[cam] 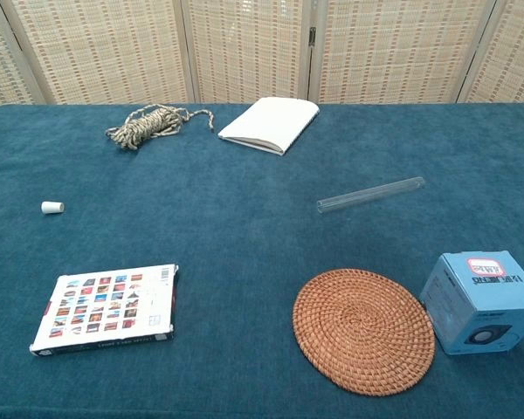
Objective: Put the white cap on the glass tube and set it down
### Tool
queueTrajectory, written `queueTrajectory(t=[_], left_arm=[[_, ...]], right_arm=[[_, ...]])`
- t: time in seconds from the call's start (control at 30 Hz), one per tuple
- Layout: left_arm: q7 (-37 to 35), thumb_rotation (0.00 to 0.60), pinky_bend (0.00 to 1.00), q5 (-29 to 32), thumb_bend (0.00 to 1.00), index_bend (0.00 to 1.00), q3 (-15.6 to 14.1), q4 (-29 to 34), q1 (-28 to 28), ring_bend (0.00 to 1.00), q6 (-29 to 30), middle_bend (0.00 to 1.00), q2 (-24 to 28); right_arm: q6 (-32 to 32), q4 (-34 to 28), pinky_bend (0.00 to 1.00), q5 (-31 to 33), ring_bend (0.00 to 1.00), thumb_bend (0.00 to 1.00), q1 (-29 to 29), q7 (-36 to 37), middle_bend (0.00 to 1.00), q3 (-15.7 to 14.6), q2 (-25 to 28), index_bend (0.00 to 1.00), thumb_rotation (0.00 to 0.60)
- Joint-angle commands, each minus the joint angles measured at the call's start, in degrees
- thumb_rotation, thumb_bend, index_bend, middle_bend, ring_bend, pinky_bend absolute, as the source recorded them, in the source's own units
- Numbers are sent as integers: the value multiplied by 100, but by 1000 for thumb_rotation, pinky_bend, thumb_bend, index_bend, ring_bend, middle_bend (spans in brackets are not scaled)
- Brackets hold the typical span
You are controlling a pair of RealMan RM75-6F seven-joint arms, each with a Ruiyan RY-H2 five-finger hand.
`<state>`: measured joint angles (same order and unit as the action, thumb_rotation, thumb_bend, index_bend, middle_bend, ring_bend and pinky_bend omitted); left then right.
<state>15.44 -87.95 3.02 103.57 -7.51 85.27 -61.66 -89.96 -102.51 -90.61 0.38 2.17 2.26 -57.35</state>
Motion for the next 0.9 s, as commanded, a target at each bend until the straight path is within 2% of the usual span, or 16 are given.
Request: queueTrajectory(t=[0.03,0.6,0.77,0.9], left_arm=[[12,600,104,5,295,215,-2,15,-2,260,-6,307,11],[-63,600,108,11,295,215,32,-28,-91,260,-105,307,42],[-105,600,170,29,295,215,67,-111,-193,287,-234,307,40],[-202,600,311,15,295,217,116,-226,-322,351,-367,316,19]], right_arm=[[8,18,404,2,371,350,6,16,465,4,-11,470,600],[-72,53,404,-44,371,350,2,60,464,43,1,470,600],[-60,26,404,-32,371,350,32,39,464,81,44,470,600],[-77,-87,404,-98,371,350,81,-78,464,131,126,470,600]])
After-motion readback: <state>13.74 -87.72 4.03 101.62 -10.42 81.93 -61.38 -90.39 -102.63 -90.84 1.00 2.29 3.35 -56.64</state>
